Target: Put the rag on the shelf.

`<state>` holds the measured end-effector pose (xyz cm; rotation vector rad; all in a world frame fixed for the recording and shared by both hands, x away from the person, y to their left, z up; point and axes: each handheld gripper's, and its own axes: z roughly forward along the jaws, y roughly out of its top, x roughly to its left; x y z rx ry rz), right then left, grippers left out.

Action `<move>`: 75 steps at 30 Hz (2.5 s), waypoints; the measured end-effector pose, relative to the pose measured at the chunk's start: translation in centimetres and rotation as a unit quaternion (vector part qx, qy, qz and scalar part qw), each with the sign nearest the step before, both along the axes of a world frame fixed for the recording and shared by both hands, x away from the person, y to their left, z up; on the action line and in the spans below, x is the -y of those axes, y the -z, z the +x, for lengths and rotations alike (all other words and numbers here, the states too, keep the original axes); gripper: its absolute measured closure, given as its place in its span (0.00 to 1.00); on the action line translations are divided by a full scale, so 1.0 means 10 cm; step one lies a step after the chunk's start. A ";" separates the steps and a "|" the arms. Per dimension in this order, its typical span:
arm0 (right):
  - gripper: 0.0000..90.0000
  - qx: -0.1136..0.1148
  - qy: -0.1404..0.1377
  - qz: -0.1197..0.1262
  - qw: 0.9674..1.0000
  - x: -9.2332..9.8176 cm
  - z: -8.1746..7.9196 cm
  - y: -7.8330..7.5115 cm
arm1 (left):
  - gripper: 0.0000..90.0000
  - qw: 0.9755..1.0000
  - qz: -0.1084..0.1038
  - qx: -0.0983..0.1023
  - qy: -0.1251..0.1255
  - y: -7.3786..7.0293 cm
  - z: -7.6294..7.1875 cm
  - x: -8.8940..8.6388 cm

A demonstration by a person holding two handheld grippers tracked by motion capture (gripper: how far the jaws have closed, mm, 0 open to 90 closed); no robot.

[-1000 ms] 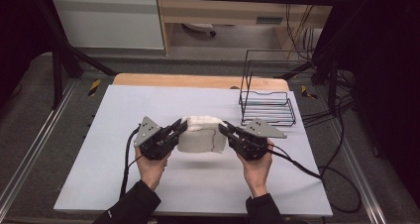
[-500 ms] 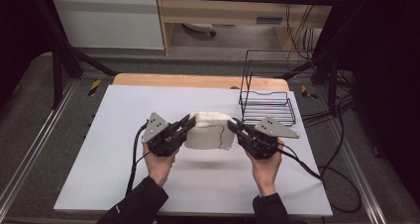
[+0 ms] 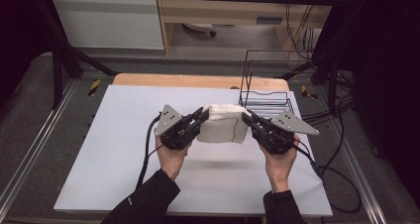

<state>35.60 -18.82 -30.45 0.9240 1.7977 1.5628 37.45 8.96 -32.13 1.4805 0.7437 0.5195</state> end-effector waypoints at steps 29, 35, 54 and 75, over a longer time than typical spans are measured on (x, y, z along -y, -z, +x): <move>0.90 0.048 0.051 0.006 0.998 0.52 0.16 -0.55 | 0.89 0.999 -0.020 0.038 0.021 -0.55 0.36 0.62; 0.90 0.062 0.060 0.007 0.996 0.59 0.19 -0.70 | 0.89 0.998 -0.027 0.048 0.024 -0.67 0.42 0.71; 0.90 0.078 0.075 0.025 0.994 0.76 0.35 -0.96 | 0.89 0.998 -0.034 0.055 0.023 -0.96 0.65 0.92; 0.90 0.091 0.092 0.029 0.991 0.90 0.60 -1.26 | 0.89 0.997 -0.035 0.073 0.012 -1.25 0.90 1.13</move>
